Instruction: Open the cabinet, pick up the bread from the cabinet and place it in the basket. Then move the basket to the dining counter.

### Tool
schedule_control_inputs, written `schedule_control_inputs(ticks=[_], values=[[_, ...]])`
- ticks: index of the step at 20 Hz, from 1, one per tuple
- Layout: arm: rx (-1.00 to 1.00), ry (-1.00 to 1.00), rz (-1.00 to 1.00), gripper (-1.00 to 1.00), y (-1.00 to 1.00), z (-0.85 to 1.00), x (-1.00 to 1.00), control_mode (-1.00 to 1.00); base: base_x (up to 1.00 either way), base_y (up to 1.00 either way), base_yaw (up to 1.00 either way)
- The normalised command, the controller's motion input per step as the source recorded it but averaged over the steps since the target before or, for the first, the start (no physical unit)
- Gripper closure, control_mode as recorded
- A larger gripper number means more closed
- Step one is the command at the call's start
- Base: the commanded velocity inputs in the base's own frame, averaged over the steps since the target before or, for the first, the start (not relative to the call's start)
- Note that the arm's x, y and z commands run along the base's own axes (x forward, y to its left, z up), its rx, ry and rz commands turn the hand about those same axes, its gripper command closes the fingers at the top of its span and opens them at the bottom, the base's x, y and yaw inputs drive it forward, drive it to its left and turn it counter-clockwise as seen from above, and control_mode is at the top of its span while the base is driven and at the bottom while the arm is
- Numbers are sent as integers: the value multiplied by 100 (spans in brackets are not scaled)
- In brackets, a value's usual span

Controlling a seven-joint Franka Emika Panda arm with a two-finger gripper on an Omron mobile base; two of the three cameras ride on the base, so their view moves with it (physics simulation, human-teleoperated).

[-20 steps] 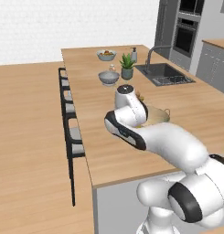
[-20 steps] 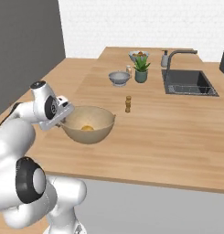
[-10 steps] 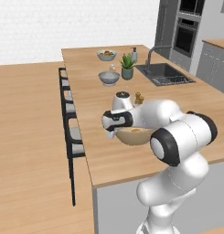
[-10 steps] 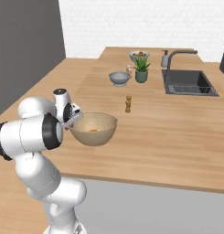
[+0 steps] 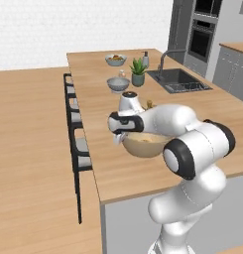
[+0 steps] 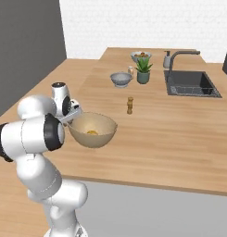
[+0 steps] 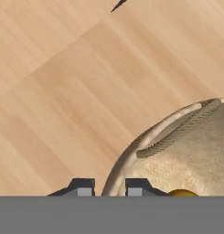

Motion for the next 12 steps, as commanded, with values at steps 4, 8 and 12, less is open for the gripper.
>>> schedule_control_inputs(ticks=[4, 8, 12], values=[[-2, -16, 0, -100, 0, 97, -47, -100, 0, 0, 0], [-7, -11, 0, -100, 1, 97, -45, -100, 0, 0, 0], [-12, -16, 0, -100, 7, 100, -75, -100, 0, 0, 0]])
